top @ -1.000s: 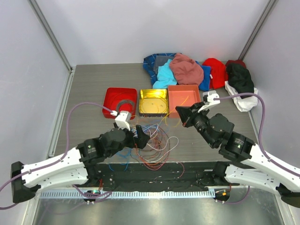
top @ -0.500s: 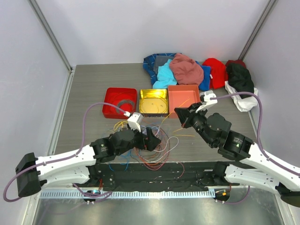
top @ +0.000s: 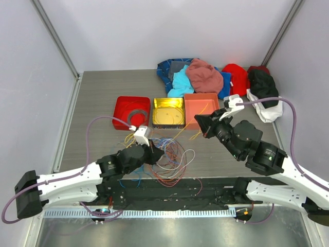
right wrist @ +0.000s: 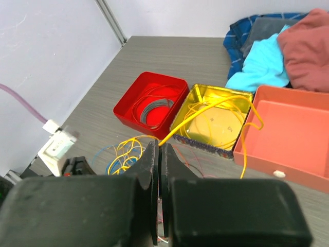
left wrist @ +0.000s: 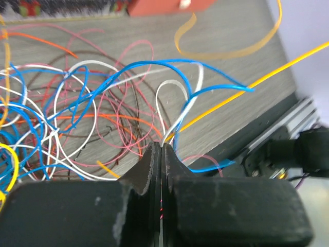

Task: Untangle the cables

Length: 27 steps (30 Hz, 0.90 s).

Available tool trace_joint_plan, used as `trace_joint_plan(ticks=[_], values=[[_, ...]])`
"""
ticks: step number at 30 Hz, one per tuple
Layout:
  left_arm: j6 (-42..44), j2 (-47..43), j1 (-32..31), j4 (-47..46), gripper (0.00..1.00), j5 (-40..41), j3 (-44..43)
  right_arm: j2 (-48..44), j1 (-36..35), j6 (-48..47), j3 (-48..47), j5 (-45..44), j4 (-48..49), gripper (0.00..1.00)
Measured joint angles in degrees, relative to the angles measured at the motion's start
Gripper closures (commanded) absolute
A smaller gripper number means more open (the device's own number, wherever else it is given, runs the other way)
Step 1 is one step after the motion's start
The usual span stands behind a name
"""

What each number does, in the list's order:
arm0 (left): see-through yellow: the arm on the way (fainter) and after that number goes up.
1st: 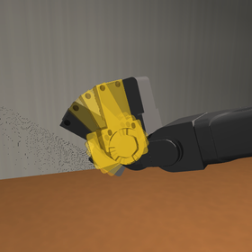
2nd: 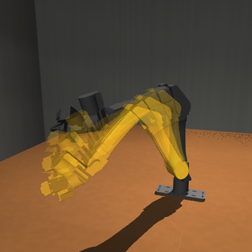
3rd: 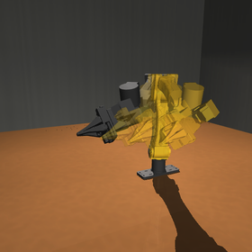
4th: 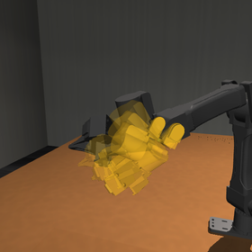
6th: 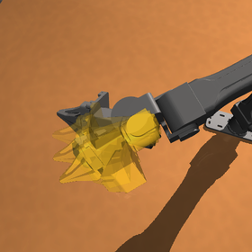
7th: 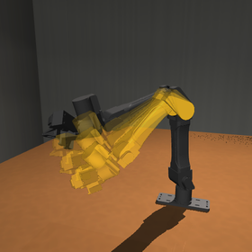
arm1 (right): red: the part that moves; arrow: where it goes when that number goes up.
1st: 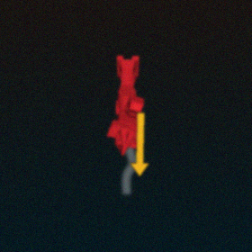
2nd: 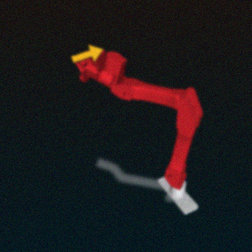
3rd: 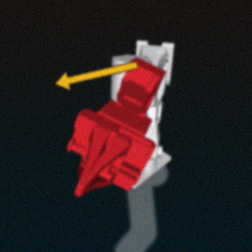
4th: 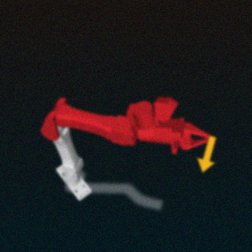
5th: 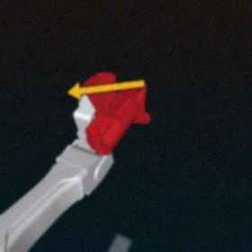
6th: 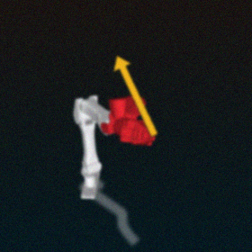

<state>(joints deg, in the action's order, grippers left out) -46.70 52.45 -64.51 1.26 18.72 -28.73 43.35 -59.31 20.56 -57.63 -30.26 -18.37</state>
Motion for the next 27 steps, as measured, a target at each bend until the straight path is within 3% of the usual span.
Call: trace_joint_plan(ticks=[6,13,19,20,21,23,24,27], values=[[-4.7,-8.4,0.0,5.7,1.00,6.3,1.0,1.5,-0.2,-3.2,-6.9,-0.8,-3.8,0.99],[-15.7,-14.7,0.0,27.3,1.00,12.0,5.1,3.0,-0.1,-8.2,-18.2,-5.2,-2.6,0.99],[-24.0,-17.7,0.0,38.4,0.95,12.1,8.0,5.6,-0.1,-12.8,-26.4,-7.4,-0.1,0.99],[-24.9,-18.0,0.0,39.5,0.92,12.1,8.1,6.5,-0.1,-13.4,-27.4,-7.5,0.1,0.99],[-25.4,-18.2,0.0,40.2,0.82,12.1,8.2,7.4,-0.1,-14.0,-28.3,-7.6,0.4,0.99],[-26.6,-18.9,0.0,41.5,0.70,12.1,8.2,9.6,-0.1,-15.0,-29.9,-7.6,0.7,0.99],[-26.9,-19.2,0.0,41.8,0.55,12.2,8.2,10.9,-0.1,-15.5,-30.7,-7.6,0.9,0.99],[-27.5,-20.0,0.0,42.3,0.33,12.1,8.2,14.3,-0.1,-16.7,-31.6,-7.6,1.0,0.99]])
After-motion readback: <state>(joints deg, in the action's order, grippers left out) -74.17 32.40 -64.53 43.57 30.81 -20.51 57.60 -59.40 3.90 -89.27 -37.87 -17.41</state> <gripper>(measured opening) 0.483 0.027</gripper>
